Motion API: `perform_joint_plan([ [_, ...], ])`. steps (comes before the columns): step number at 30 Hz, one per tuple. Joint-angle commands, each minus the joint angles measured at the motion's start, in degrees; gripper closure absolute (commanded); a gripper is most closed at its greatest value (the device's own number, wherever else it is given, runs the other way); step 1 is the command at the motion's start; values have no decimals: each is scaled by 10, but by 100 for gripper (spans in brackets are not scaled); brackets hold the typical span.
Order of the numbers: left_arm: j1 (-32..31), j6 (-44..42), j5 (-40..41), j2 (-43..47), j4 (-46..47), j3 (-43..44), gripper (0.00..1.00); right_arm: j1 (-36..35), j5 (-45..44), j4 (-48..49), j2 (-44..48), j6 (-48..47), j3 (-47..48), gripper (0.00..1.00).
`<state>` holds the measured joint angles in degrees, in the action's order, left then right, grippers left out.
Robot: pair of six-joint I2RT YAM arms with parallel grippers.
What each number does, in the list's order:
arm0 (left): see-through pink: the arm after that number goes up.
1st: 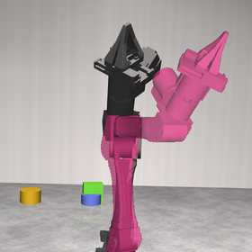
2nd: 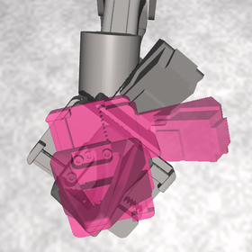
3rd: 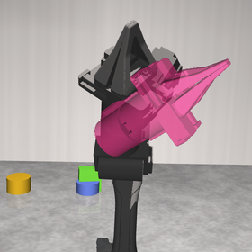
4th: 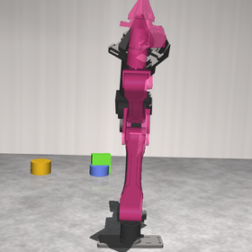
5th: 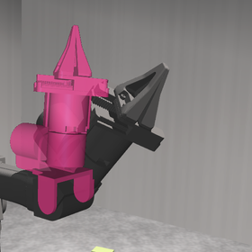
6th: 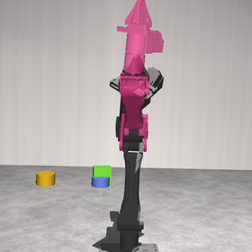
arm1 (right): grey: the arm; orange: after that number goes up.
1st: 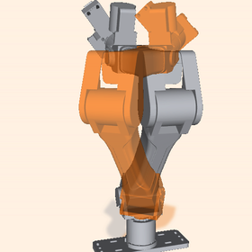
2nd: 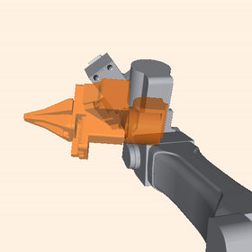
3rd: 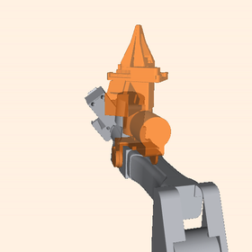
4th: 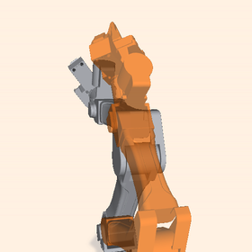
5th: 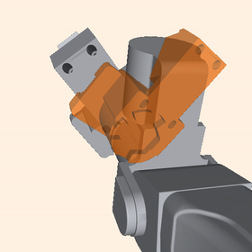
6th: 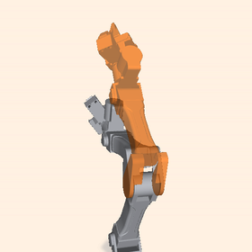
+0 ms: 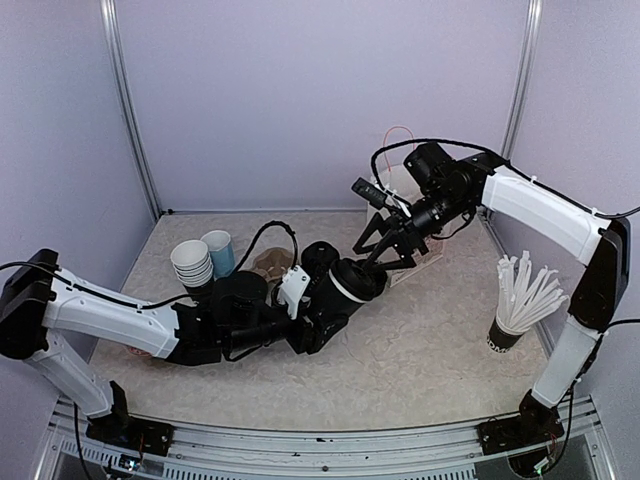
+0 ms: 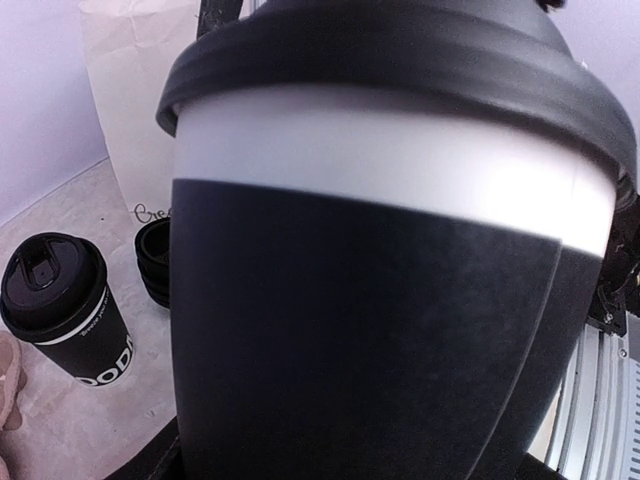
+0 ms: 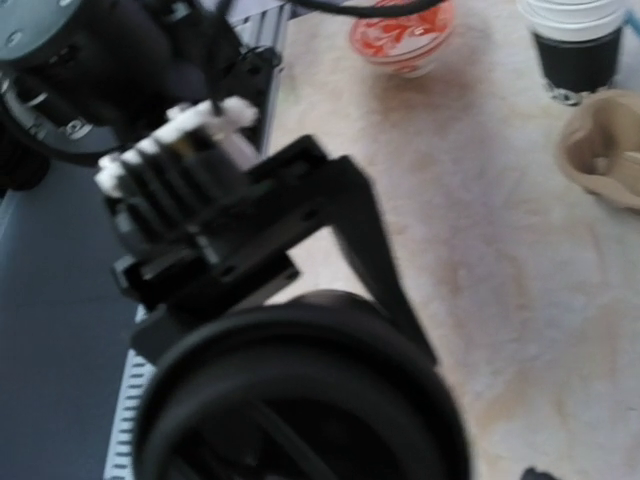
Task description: Pack the takeout coffee
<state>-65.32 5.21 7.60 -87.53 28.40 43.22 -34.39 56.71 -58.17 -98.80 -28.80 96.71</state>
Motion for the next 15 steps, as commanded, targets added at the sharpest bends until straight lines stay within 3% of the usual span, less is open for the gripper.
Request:
perform_joint_plan([
  [1, 4, 9, -17, -10, 35, 16, 32, -23, 1, -28, -7, -16, 13, 14],
  [15, 18, 31, -37, -7, 42, 18, 32, -58, -47, -19, -3, -17, -3, 15],
])
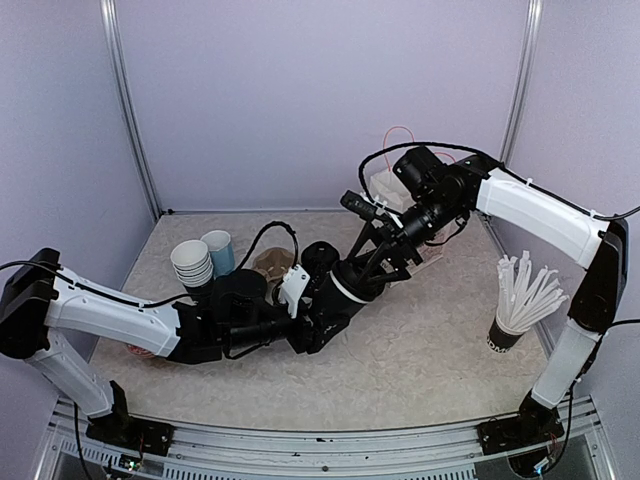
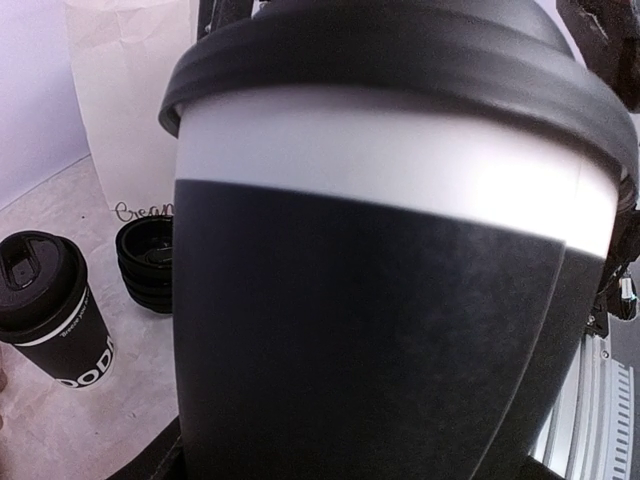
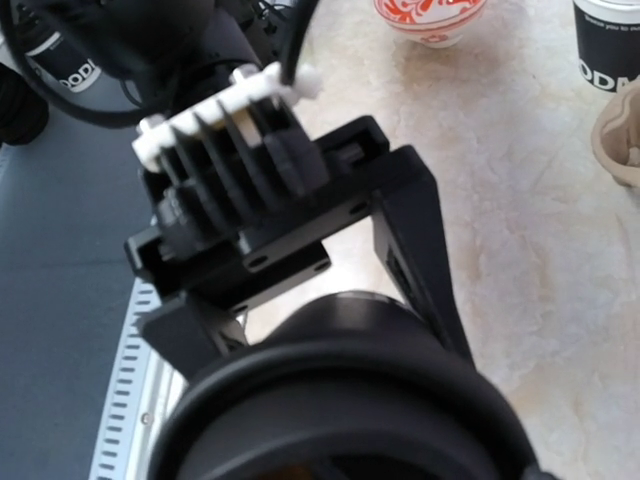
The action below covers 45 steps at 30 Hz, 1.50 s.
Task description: Pack the takeout coffee
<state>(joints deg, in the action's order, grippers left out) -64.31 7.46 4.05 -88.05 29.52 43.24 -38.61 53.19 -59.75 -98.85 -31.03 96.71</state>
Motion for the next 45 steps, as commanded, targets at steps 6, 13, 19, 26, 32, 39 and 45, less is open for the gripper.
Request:
perform_joint_plan([
  [6, 7, 9, -3, -6, 33, 23, 32, -29, -32, 8, -14, 13, -5, 26],
  [13, 9, 18, 44, -12, 9, 21, 18, -30, -62, 10, -29, 22, 8, 35],
  [19, -5, 20, 111, 13, -53, -16, 1, -30, -136, 17, -58, 40, 49, 36],
  [26, -18, 76, 180, 123, -152, -100, 1, -31, -222, 17, -133, 67, 144, 36],
  [32, -26, 124, 228, 219, -210, -145, 1, -43, -265, 10, -200, 80, 217, 36],
  [39, -25, 138, 257, 284, -234, -163, 1, -95, -384, 26, -248, 83, 276, 32],
  [45, -26, 149, 262, 281, -240, -159, 1, -109, -422, 29, -283, 92, 291, 31],
])
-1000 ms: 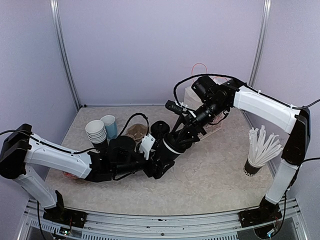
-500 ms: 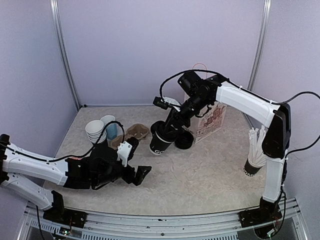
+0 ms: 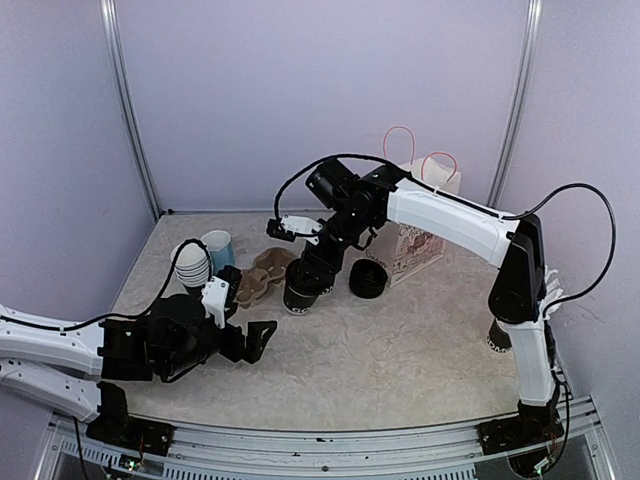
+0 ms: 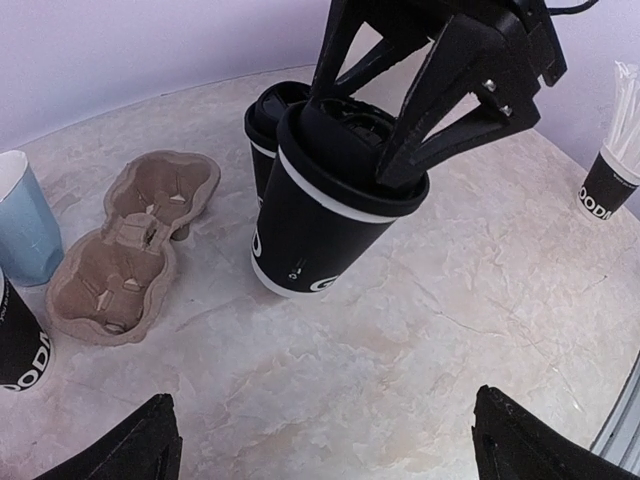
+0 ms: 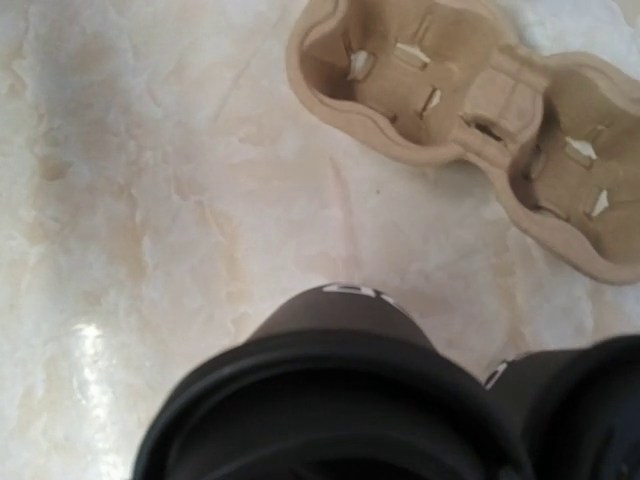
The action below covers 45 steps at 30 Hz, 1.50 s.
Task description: Pack the takeout coffee
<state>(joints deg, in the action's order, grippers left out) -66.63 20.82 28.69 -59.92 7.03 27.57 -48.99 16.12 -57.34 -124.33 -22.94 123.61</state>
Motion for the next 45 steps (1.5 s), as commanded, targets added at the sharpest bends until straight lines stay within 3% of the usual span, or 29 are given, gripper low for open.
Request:
perform_joint_plan([
  [1, -3, 18, 17, -1, -16, -1, 1, -4, -57, 6, -31, 11, 23, 31],
  [11, -5, 29, 34, 10, -19, -2, 1, -5, -64, 13, -63, 14, 37, 30],
  [19, -4, 38, 32, 10, -19, -4, 1, -5, -70, 19, -74, 18, 50, 19],
  [27, -4, 36, 23, -11, -2, -12, 1, -5, -53, 18, -65, 24, 55, 16],
  [34, 2, -4, -16, -92, 58, 13, 1, -5, -40, 14, -39, 26, 56, 11],
  [45, 42, -43, -46, -280, 174, 92, 17, -5, -24, 8, 15, 16, 58, 6],
])
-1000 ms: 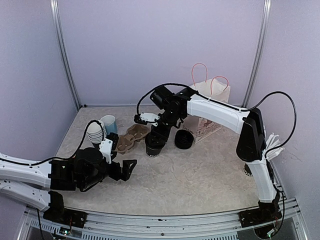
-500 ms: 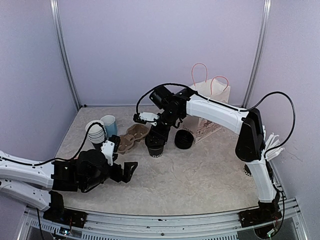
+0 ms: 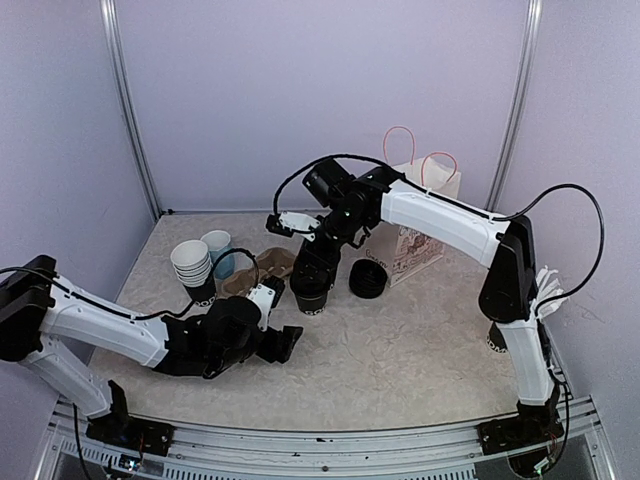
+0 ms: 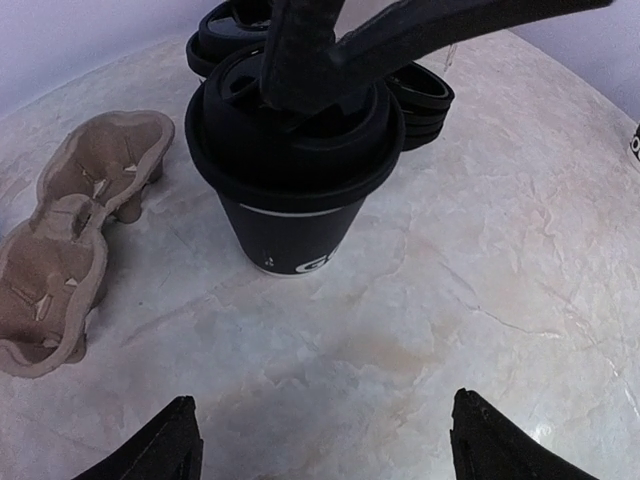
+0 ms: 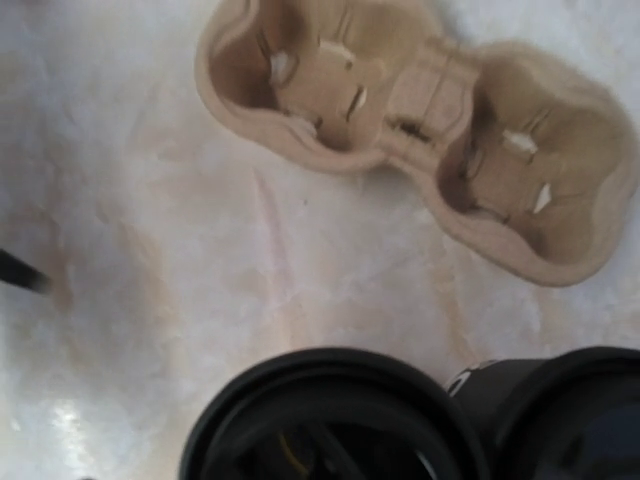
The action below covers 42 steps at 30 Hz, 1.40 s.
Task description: Pack the takeout coffee
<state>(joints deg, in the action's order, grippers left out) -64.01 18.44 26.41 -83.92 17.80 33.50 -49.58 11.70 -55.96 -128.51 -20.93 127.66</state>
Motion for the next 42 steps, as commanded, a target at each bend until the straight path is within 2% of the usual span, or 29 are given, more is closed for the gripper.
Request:
perform_joint_plan([
  [1, 20, -19, -27, -50, 74, 41, 17, 1, 21, -7, 66, -7, 14, 5],
  [6, 34, -16, -22, -114, 88, 87, 16, 12, 9, -7, 119, -20, -13, 5],
  [12, 59, -15, -23, -167, 104, 116, 16, 63, 23, 0, 176, -24, -63, 6],
  [20, 94, -19, -59, -199, 135, 132, 17, 136, 77, 33, 256, -32, -141, 8],
  [27, 97, -27, -66, -215, 135, 142, 16, 172, 130, 29, 300, -43, -153, 9],
  [31, 93, -19, -65, -199, 114, 127, 16, 203, 152, 19, 325, -58, -136, 11],
  [35, 74, -23, -49, -142, 70, 91, 14, 272, 155, 33, 356, -65, -110, 14],
  [42, 13, -12, 18, -37, -58, 79, 13, 380, 77, 48, 374, -112, -126, 20],
])
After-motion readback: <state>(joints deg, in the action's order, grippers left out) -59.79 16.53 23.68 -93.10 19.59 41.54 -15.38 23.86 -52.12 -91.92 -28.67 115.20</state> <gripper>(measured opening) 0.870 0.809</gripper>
